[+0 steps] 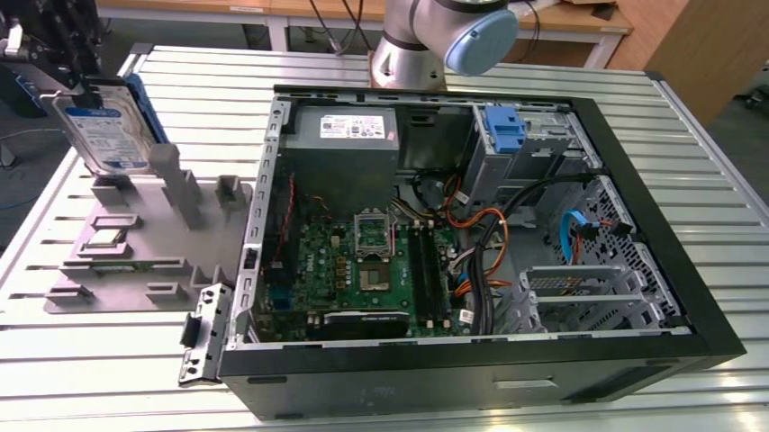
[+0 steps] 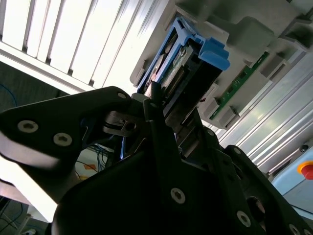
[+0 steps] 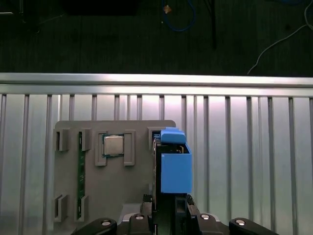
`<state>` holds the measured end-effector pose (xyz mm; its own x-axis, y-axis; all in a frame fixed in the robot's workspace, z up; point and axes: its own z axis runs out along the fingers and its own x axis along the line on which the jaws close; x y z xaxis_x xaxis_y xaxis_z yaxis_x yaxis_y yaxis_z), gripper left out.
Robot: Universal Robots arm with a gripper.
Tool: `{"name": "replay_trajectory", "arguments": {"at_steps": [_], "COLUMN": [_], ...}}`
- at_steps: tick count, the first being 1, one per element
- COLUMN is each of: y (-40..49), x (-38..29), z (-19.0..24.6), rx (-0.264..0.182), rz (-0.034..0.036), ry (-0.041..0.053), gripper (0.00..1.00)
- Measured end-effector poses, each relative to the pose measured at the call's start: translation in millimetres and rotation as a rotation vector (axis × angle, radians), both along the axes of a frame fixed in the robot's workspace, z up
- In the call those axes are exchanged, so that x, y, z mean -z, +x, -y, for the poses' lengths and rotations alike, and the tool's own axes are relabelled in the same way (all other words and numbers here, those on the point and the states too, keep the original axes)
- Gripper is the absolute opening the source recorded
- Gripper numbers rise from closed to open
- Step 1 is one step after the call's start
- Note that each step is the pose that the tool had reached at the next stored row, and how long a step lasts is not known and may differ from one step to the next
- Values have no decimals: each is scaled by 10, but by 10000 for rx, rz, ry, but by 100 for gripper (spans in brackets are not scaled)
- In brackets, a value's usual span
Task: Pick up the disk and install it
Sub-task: 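Pick up the disk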
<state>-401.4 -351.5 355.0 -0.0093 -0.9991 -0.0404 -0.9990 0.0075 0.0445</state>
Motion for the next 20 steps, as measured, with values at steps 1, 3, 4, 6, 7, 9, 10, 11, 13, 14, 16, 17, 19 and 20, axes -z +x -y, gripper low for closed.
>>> {"name": "replay_trajectory", "arguments": {"at_steps": [1, 3, 4, 6, 7, 9, 10, 11, 13, 14, 16, 17, 19, 20], "y": [0, 0, 0, 0, 1, 1, 1, 1, 1, 1, 1, 1, 1, 1], "x": [-14, -39, -56, -79, -78, -78, -81, -83, -83, -84, -85, -85, -86, -86], "z": [0, 0, 0, 0, 0, 0, 0, 0, 0, 0, 0, 0, 0, 0], "rx": [0, 0, 0, 0, 0, 0, 0, 0, 0, 0, 0, 0, 0, 0], "rz": [0, 1, 1, 0, 1, 3, 1, 1, 1, 0, 0, 0, 0, 1], "ry": [0, 0, 0, -1, 0, 1, 0, 0, -1, -1, -1, 0, -1, -1], "gripper": [35, 35, 35, 35, 35, 35, 35, 35, 35, 35, 35, 35, 35, 35]}}
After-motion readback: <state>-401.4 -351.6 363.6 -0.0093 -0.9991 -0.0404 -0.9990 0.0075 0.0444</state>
